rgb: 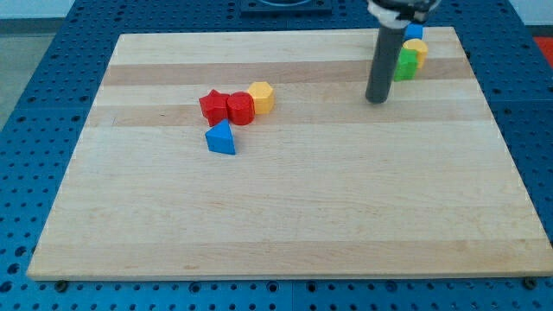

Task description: Separate the yellow hexagon from the red circle

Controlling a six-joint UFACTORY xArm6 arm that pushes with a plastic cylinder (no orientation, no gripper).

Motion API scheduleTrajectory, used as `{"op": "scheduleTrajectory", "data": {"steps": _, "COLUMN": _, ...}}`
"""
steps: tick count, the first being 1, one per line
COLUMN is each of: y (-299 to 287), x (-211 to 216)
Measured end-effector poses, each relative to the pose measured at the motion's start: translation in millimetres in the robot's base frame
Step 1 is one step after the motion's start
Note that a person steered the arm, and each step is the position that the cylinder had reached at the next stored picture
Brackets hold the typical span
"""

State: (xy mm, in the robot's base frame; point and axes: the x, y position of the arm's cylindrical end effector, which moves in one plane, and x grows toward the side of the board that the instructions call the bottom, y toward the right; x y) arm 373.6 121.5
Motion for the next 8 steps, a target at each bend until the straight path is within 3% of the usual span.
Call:
{"op": "scheduleTrajectory", "data": {"steps": 2, "y": -97, "x": 39}}
{"op": "scheduleTrajectory", "data": {"steps": 3, "y": -135, "x": 39}}
{"op": "scheduleTrajectory", "data": {"steps": 8, "y": -196, "x": 0}}
